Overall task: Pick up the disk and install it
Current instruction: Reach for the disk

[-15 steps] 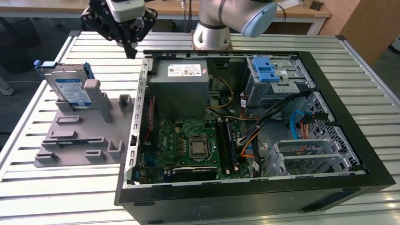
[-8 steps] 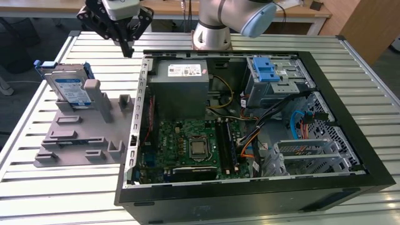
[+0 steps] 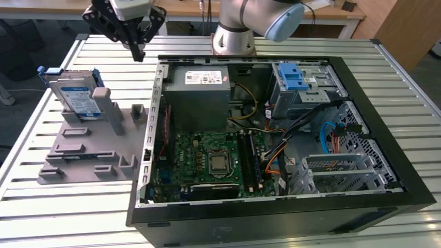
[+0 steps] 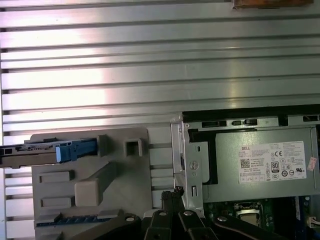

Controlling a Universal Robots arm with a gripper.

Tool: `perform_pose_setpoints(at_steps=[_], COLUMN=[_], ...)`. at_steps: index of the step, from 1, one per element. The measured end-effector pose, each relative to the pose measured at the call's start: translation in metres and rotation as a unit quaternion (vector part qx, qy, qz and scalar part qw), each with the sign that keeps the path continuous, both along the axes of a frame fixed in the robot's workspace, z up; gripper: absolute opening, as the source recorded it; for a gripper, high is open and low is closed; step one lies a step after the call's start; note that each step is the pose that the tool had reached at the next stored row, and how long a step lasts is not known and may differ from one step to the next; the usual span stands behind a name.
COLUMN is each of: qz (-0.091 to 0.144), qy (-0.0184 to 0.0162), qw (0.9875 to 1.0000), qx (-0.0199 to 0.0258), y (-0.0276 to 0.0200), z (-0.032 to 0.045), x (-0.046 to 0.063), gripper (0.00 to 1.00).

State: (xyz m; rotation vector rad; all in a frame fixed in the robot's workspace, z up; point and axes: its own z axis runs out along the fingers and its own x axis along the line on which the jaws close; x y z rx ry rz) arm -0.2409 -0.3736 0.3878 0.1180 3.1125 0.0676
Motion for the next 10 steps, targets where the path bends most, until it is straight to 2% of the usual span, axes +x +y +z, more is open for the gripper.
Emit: perform_pose_setpoints(at_steps=[10], qz=[0.000], qy=[0.0000], qw=[1.0000], qx=[0.0000], y=[0.0069], z=[-0.0004], x=[-0.0053], gripper=[0.11])
